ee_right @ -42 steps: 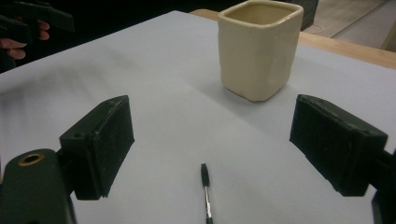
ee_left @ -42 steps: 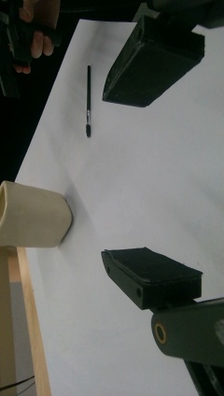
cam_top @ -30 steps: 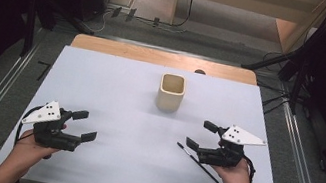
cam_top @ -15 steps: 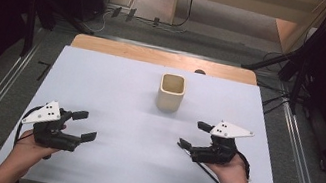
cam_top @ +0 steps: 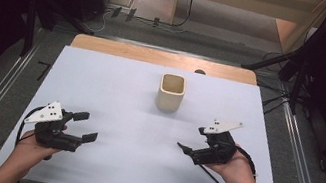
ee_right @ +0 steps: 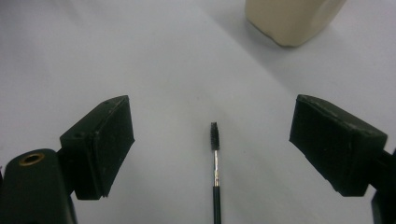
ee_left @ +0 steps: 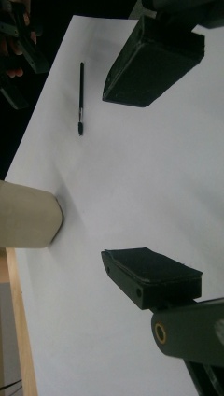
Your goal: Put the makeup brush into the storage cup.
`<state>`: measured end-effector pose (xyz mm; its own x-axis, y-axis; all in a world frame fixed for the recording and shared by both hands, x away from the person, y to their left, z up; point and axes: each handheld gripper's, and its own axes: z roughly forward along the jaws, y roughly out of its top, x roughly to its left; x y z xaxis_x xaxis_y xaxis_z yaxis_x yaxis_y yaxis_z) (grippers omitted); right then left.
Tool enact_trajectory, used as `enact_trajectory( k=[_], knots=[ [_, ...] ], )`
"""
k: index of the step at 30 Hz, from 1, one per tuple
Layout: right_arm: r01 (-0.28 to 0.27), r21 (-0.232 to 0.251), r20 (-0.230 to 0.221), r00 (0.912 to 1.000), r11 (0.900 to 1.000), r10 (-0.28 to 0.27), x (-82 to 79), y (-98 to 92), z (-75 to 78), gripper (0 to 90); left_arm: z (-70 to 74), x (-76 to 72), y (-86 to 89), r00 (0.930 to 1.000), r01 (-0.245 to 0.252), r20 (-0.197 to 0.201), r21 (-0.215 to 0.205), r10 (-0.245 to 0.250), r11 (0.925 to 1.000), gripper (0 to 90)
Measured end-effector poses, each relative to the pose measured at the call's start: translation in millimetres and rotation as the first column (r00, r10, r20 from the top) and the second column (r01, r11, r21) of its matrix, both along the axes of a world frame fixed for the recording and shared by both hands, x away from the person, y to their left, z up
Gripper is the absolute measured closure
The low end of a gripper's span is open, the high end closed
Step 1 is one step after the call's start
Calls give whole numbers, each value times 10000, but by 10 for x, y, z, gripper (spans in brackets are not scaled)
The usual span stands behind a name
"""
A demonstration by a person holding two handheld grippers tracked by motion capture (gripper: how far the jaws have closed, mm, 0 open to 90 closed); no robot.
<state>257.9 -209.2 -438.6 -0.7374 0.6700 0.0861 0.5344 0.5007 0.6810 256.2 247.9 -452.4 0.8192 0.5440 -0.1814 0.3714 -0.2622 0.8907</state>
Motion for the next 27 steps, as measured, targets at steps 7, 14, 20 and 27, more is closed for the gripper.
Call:
enact_trajectory(
  k=[7,14,20,27],
  knots=[
    [-431,-959,-682,9970,9945,367,39,28,-2,162,-3,9,-5,10000,0,-6,50,0,10000,203],
    [-679,-1815,-1460,9884,9810,414,92,57,-31,169,-8,10,-8,10000,21,-15,55,-21,10000,203],
    [-872,-2422,-2097,9771,9663,356,130,74,-40,189,-8,9,-7,10000,7,-61,95,-7,10000,203],
    [-1122,-3154,-2667,9634,9423,254,154,86,-70,194,-8,6,-7,10000,20,-84,101,-19,9999,203]
  ],
)
